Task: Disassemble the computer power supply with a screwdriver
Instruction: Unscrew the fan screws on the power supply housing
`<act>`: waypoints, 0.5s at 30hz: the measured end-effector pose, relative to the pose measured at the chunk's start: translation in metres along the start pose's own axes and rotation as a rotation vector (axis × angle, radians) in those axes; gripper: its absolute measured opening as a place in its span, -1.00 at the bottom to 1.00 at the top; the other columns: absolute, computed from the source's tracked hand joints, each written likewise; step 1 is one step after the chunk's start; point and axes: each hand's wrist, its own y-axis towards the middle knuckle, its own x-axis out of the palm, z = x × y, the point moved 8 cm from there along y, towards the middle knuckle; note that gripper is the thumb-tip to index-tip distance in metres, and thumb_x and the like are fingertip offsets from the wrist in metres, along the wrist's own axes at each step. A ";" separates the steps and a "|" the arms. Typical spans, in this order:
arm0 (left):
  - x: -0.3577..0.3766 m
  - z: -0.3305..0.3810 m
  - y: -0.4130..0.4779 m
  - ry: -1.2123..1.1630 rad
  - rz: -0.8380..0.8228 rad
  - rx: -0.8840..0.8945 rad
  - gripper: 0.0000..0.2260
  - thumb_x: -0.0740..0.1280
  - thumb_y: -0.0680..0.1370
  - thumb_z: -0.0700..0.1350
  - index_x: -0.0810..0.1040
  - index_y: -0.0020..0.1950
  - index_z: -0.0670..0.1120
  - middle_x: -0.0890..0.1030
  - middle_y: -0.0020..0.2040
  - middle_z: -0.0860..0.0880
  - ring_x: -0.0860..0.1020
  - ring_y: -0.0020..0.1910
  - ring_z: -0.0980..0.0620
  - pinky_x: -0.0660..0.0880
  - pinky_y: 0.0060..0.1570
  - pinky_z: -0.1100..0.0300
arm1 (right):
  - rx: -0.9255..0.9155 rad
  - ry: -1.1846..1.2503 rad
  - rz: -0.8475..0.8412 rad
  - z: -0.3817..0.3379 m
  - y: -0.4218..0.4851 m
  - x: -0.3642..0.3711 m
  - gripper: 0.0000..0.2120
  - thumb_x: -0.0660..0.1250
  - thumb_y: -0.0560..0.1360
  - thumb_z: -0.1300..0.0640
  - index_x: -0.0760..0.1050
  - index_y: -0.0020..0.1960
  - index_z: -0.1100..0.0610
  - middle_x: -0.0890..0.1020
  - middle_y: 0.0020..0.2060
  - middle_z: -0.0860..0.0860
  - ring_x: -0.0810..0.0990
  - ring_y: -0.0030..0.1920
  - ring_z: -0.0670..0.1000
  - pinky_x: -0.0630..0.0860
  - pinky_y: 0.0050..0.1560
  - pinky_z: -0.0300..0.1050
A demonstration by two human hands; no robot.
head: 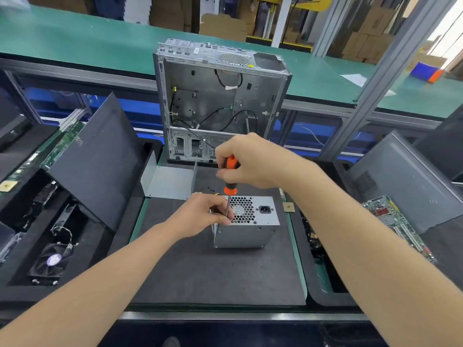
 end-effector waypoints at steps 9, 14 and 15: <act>0.002 0.008 -0.002 0.097 0.028 0.042 -0.83 0.55 0.49 -0.23 0.63 -0.18 0.00 0.71 -0.14 0.16 0.64 -0.08 0.07 0.50 -0.08 0.33 | -0.243 -0.305 -0.308 -0.016 -0.001 -0.003 -0.63 0.31 0.27 0.43 0.68 -0.24 -0.01 0.65 -0.15 -0.10 0.58 -0.13 -0.03 0.58 -0.06 0.02; 0.007 0.008 -0.001 0.138 0.041 0.015 -0.83 0.53 0.51 -0.30 0.57 -0.16 -0.11 0.69 -0.16 0.12 0.60 -0.13 0.23 0.42 -0.11 0.48 | -0.097 -0.205 -0.180 -0.009 -0.009 -0.006 -0.84 0.42 0.43 0.12 0.57 0.00 -0.03 0.56 -0.13 -0.08 0.51 -0.06 0.00 0.52 -0.08 -0.02; 0.006 0.007 0.000 0.134 0.046 0.009 -0.80 0.52 0.51 -0.30 0.56 -0.17 -0.07 0.70 -0.15 0.10 0.61 -0.14 0.23 0.42 -0.11 0.47 | -0.016 -0.251 -0.080 -0.006 -0.008 -0.006 -0.84 0.41 0.48 -0.07 0.51 -0.12 -0.01 0.51 -0.21 -0.05 0.51 -0.14 0.05 0.47 -0.20 -0.02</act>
